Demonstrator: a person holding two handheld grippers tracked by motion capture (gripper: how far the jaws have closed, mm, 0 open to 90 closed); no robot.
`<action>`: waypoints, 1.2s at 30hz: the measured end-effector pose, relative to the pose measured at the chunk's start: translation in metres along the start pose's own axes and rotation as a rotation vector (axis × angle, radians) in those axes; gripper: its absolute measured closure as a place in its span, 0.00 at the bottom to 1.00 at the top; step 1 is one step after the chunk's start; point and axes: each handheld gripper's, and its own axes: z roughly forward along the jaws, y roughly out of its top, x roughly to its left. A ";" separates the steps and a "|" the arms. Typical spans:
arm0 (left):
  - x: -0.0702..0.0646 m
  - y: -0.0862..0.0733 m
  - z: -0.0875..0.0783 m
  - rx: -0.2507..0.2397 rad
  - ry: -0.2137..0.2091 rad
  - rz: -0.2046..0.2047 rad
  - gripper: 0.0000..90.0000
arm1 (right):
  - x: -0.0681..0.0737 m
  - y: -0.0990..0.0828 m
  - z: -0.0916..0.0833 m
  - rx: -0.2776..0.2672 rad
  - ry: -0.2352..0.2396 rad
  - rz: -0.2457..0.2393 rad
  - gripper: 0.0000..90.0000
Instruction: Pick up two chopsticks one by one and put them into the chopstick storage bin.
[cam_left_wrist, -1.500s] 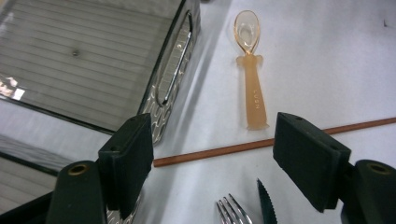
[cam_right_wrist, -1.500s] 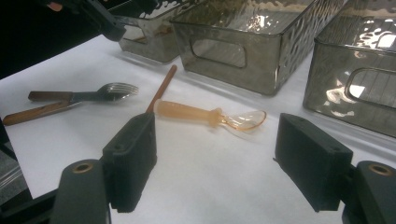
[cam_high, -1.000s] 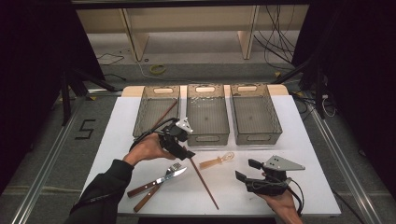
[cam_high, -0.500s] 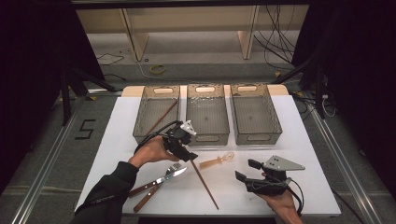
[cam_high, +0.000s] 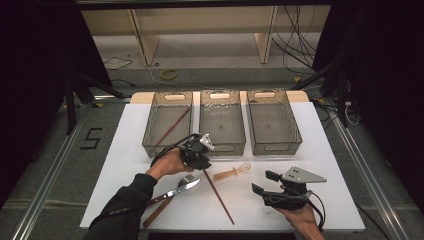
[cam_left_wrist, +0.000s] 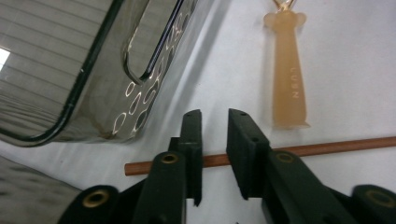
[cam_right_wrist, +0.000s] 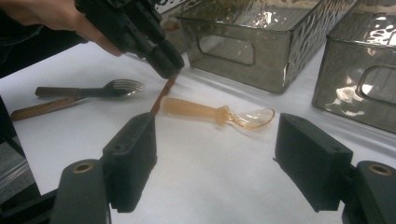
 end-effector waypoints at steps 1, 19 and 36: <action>0.001 -0.001 0.002 -0.004 0.001 0.002 0.88 | 0.000 0.000 0.000 -0.001 0.000 0.000 0.33; 0.016 -0.011 0.009 0.057 0.013 -0.058 0.98 | 0.000 0.000 0.000 0.000 0.003 0.004 0.33; 0.025 -0.029 -0.004 0.114 0.015 -0.120 0.99 | -0.001 0.000 -0.001 -0.001 0.000 0.004 0.33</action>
